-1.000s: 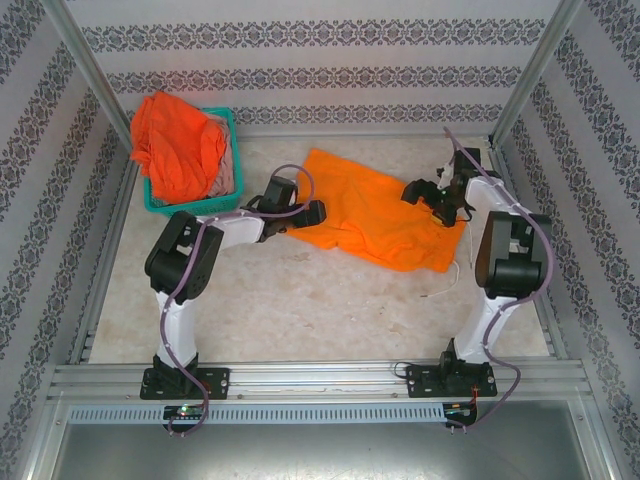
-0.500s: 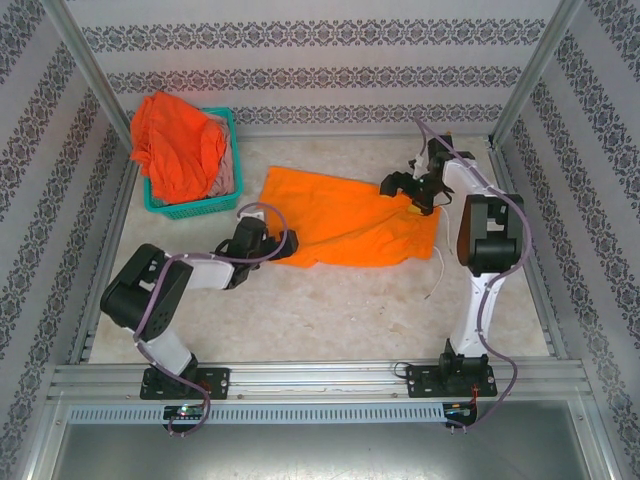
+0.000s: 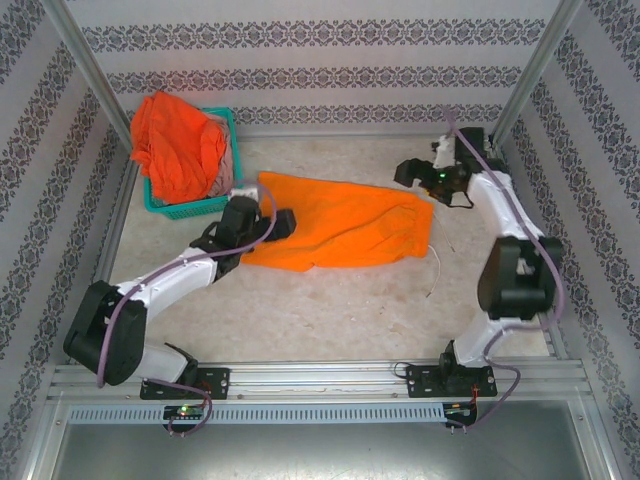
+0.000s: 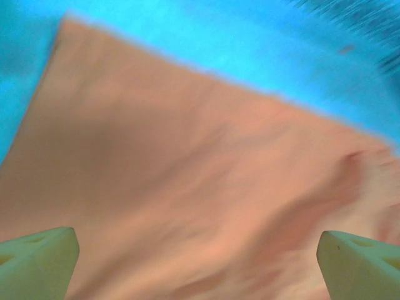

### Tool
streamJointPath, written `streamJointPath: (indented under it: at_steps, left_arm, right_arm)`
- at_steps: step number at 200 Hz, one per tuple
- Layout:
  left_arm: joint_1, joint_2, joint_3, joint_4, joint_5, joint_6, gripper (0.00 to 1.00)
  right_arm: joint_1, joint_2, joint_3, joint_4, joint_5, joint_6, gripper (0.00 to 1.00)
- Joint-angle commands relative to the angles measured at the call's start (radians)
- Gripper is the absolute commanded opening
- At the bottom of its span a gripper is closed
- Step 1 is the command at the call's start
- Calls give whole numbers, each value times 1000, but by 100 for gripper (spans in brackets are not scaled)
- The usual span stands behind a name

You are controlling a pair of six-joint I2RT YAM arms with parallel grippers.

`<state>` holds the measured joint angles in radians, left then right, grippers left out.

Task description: Fold and stack the shorts

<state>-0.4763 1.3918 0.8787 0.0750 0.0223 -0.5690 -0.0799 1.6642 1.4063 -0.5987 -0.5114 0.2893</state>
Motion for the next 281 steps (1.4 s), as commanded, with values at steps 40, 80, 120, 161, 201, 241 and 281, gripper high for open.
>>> streamJointPath:
  at_steps: [40,80,120,161,201,241,281]
  left_arm:
    - [-228,394,488,-78,155,9,58]
    - [-283,725,777,-92,209,-74,30]
    - [-283,952,936,-127,214,-117,17]
    - [-283,992,885,-119,156,-126,7]
    - [-282,997,828,-83,153,-145,5]
    - [-276,921,802,-64,140,-121,13]
    - [-227,684,656,2,121,-67,49]
  right_arm:
    - [-89,-17,-219,29,94,12,94]
    - [-107,90,-231,68,25,74,82]
    - [-95,170,-232,103,-33,110,76]
    - [-66,235,-212,88,11,110,70]
    - [-29,287,-199,88,18,115,60]
    - [-2,313,-164,60,48,105,26]
    - [-12,276,-107,-69,234,6,0]
